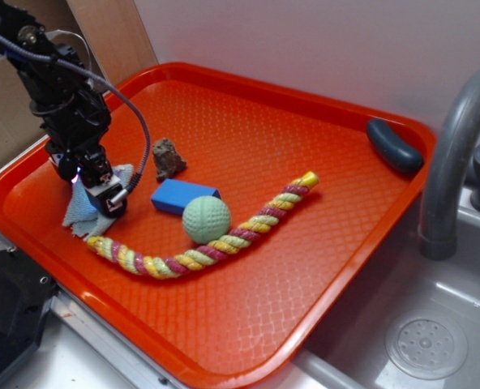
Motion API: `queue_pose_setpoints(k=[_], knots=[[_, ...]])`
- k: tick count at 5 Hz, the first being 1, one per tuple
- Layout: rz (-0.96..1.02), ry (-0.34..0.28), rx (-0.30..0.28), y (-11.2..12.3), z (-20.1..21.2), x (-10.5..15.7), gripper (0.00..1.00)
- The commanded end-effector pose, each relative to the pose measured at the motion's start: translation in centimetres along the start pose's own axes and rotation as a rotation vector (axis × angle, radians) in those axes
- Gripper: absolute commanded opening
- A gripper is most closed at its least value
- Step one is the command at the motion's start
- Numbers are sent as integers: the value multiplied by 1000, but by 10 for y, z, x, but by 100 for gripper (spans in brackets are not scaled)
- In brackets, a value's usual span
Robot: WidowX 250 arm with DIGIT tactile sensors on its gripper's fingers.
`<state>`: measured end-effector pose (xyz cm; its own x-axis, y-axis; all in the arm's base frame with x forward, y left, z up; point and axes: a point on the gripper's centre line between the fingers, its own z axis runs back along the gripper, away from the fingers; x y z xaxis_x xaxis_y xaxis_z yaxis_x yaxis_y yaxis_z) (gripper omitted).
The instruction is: Grab the blue cloth.
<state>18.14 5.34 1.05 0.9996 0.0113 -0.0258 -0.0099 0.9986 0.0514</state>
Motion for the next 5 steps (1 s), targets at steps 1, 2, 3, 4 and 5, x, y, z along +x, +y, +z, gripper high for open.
queue_pose_setpoints(k=[1, 2, 3, 4, 5], knots=[[19, -21, 1, -3, -3, -1, 0], [9, -115, -24, -9, 40, 1, 0], [23, -230, -126, -22, 92, -1, 0], [36, -300, -205, -25, 143, 0, 0], [10, -320, -196, -30, 186, -1, 0]])
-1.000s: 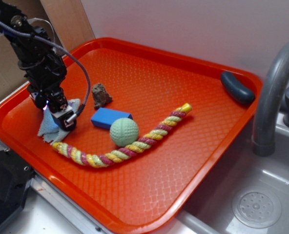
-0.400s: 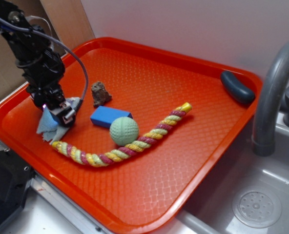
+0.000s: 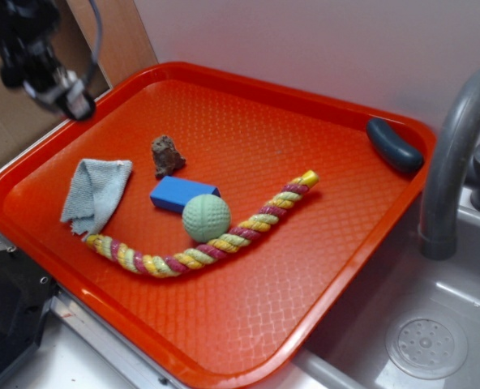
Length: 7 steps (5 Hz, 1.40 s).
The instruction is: Grab the blue cloth.
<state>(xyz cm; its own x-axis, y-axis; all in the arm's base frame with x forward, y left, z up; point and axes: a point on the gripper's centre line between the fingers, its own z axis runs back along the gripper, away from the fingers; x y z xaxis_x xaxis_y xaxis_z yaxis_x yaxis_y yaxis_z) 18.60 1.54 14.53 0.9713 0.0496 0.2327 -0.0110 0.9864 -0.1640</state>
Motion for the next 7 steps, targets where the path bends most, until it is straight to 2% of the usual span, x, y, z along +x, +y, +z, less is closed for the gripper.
queue_pose_setpoints(k=[1, 2, 3, 4, 5, 6, 7], knots=[[-123, 7, -25, 1, 28, 2, 100], [-215, 105, 34, 3, -17, -19, 100], [-94, 122, 144, 12, -49, -38, 100], [-59, 138, 217, 26, -70, -38, 100], [21, 78, 338, 33, -64, -29, 100], [63, -19, 292, 47, -28, -20, 100], [3, 97, 93, 58, -57, -16, 100]])
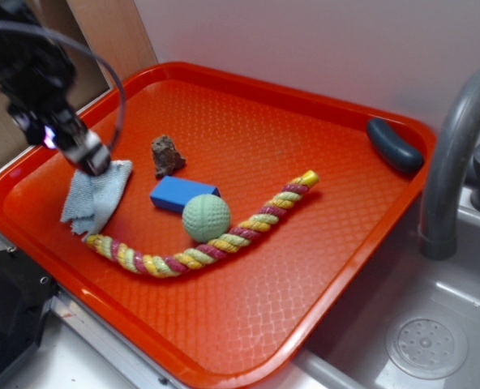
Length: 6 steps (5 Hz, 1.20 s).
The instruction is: Grab the blue cloth.
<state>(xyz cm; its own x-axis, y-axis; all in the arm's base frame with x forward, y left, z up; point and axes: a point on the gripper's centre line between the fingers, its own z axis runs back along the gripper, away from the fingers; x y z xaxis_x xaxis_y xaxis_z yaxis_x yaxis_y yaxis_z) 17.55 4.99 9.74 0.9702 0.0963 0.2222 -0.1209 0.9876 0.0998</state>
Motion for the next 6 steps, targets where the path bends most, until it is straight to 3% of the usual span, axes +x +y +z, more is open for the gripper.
queue_pose_setpoints(k=[1, 2, 3, 4, 5, 6], knots=[[-98, 174, -179, -1, -50, -2, 100], [-188, 262, -260, -25, -68, -13, 100], [-210, 239, -188, -37, -68, -17, 0], [-192, 255, -193, -37, -77, -15, 0], [-189, 226, -152, -32, -67, -11, 0], [-20, 103, -138, 7, -25, 11, 0]])
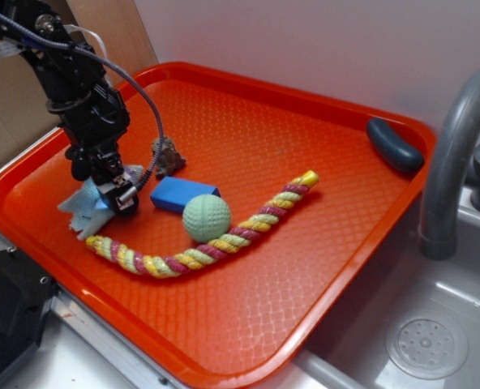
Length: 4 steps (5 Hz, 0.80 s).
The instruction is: Grab the blue cloth.
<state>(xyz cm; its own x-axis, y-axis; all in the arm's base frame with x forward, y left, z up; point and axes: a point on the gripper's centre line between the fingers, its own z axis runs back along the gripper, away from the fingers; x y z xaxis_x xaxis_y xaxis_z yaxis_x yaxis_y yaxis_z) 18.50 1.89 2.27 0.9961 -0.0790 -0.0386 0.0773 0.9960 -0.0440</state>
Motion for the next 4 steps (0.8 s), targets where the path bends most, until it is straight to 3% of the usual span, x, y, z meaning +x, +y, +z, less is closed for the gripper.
queue_pose_setpoints(k=[1, 3, 4], knots=[[301, -262, 60, 45, 108, 6, 0], [383, -272, 121, 27, 208, 31, 0], [378, -259, 128, 29, 228, 33, 0]])
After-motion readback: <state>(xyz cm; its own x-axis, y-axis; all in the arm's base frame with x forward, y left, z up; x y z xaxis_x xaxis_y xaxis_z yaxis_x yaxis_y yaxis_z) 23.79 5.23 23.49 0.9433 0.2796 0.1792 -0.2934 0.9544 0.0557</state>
